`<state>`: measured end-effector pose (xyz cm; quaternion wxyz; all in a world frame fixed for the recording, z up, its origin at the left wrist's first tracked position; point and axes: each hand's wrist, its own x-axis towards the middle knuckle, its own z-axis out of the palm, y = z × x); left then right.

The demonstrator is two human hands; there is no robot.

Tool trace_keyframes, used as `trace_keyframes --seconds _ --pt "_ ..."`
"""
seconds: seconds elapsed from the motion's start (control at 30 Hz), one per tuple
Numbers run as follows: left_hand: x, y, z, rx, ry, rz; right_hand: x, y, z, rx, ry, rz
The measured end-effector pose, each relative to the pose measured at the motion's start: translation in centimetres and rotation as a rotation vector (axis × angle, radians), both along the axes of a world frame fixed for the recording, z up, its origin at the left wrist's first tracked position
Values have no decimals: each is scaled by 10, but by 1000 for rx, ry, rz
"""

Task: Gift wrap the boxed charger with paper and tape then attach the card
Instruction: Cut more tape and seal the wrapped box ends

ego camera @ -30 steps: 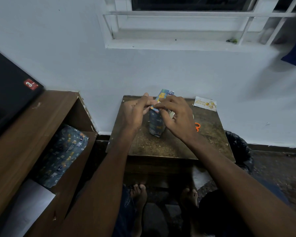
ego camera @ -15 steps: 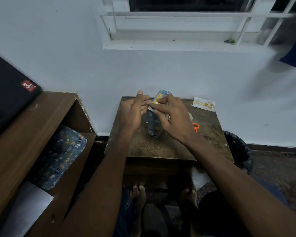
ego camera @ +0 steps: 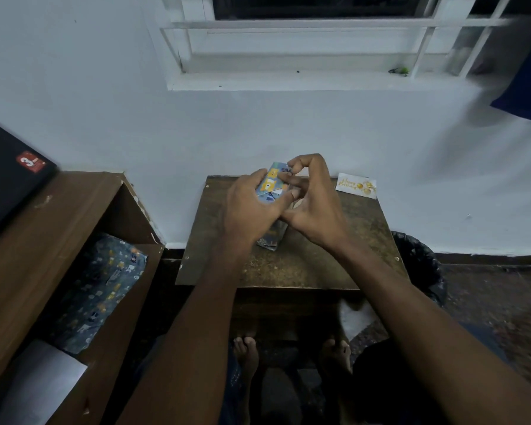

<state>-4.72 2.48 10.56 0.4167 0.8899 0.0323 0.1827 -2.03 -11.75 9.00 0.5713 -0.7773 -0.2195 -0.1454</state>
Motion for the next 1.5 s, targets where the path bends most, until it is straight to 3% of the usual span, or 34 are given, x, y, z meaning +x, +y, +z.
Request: trace_keyframes --seconds 0.2,0.33,0.47,0.53,0.7,0.83,0.93,1.0,1.17,1.37,1.5 --pt "8 23 -2 56 -69 -117 18 -36 1 -243 11 -80" --pt "14 36 -5 121 -110 -192 26 -40 -5 -138 218 -12" --pt "21 40 -13 250 -113 -112 19 -25 -6 -164 193 1" --pt "21 38 -10 190 -151 -119 11 -13 -8 -169 123 -57" --pt "17 10 5 -237 -289 -173 1 0 -13 -191 90 -151" --pt "18 0 10 -210 -199 -233 1 -8 -7 -216 163 -104" --pt "29 -9 3 -162 -213 -193 8 -31 -2 -245 302 50" --pt "34 -13 2 -145 -209 -109 16 -49 -4 -356 357 94" --pt "42 -18 2 -52 -216 2 39 -72 -31 -989 249 -155" --pt "47 -25 2 -116 -266 117 40 -62 -38 -1088 208 -183" --pt "48 -21 -1 -22 -327 -3 42 -59 -36 -1091 151 -148"
